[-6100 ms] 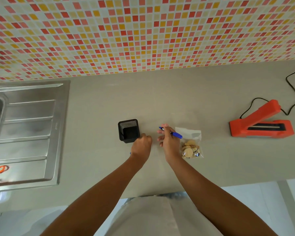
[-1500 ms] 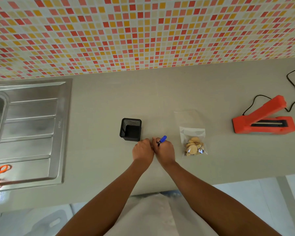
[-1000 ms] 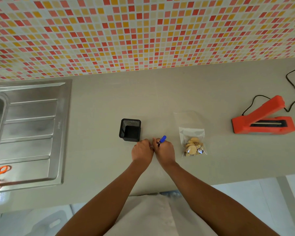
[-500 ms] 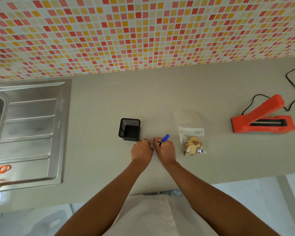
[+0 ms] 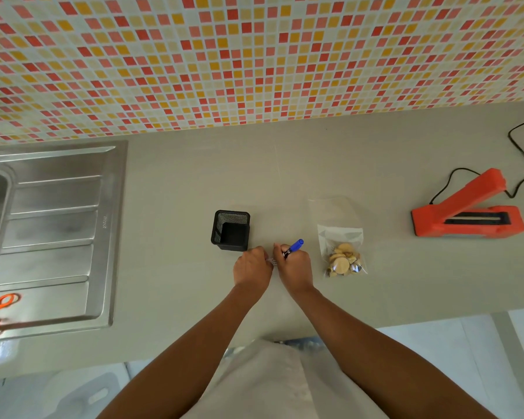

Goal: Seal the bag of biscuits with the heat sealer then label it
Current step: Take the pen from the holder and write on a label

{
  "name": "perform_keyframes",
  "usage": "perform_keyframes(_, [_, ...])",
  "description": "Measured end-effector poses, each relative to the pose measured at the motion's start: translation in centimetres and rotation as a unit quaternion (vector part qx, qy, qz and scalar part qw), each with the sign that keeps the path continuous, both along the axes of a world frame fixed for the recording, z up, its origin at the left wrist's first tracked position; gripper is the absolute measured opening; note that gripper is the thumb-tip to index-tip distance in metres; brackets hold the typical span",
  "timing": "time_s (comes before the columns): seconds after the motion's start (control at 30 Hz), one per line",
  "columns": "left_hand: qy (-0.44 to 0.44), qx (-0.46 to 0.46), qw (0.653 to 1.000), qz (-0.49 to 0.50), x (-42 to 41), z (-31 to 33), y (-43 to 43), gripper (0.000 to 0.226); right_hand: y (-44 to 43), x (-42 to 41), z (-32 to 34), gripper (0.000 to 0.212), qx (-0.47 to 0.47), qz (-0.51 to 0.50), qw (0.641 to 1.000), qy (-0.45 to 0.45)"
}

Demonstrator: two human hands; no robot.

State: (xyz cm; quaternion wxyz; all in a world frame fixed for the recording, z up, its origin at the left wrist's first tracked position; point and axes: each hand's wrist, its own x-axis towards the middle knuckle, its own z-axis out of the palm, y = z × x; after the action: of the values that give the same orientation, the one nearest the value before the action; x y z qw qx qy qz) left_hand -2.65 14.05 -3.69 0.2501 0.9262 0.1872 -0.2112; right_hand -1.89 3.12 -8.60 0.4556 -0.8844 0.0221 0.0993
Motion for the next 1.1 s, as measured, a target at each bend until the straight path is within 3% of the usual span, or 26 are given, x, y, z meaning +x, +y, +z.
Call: perform_keyframes(1.1, [-0.005, 0.024, 0.999, -0.024, -0.07, -0.65, 0.02, 0.020, -0.36, 0.01, -0.18, 0.047, -0.029, -0.007, 1.000, -0.010])
